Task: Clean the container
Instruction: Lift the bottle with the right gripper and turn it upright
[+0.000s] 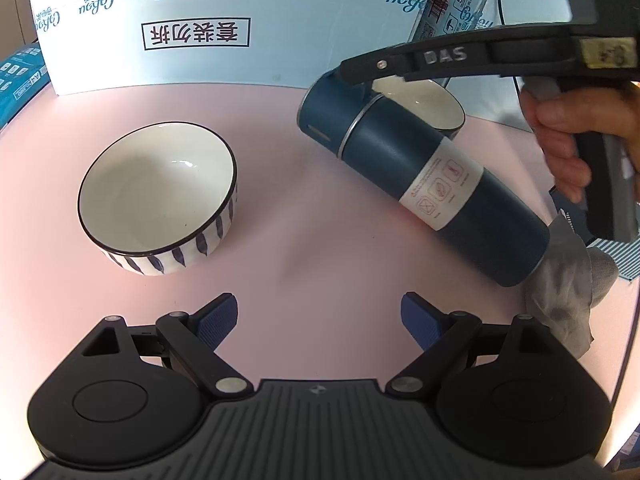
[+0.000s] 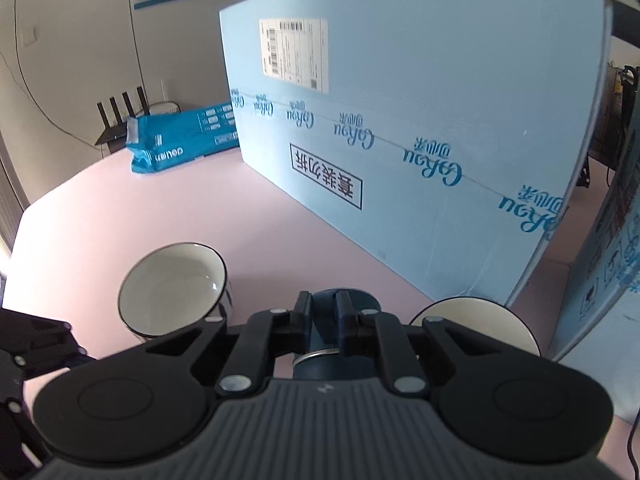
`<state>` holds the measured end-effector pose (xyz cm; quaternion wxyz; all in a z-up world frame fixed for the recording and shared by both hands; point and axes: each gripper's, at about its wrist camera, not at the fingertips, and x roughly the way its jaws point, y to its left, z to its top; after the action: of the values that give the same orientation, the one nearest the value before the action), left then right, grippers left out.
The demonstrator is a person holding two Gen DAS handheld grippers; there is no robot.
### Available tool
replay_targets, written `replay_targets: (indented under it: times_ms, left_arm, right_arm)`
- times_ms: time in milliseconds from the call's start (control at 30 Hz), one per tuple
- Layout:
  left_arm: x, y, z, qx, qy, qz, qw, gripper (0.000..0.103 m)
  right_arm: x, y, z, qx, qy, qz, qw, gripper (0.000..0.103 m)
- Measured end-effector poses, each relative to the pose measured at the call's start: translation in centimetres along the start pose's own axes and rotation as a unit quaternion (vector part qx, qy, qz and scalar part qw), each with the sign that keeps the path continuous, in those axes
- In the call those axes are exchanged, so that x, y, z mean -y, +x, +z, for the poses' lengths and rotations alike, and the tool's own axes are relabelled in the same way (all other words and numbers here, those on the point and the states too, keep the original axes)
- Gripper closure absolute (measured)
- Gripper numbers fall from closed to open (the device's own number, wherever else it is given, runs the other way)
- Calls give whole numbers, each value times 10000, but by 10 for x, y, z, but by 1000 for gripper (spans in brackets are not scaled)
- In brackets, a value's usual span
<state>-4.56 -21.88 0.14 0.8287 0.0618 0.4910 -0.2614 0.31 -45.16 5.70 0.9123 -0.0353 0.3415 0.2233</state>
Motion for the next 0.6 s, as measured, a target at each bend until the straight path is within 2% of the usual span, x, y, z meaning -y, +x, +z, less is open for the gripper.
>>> replay_targets:
  times_ms: [267,300,367,433,500,600]
  left_arm:
    - [-5,0,-5,-29,-79,87,9999,16]
    - [-6,-1,-6,-16,-102,96,9999,16]
    - [-8,-3,-7,16,-140,104,9998,16]
    - [-9,-3,-7,22,-176,113,9998,16]
    - [-10,0,-7,-2,-218,98,9997,16]
    - [-11,1,-11,-49,-283,107,9995,16]
  right_arm:
    - [-6,-37,11,580,563,-67,9967,89]
    - [-9,-44,14,721,600,-63,9956,101]
    - [-15,-60,19,1075,621,-95,9922,101]
    - [-20,-72,20,1251,612,-155,9901,101]
    - [-24,-75,14,1214,533,-242,9909,101]
    - [-20,-57,6,621,414,-293,9968,101]
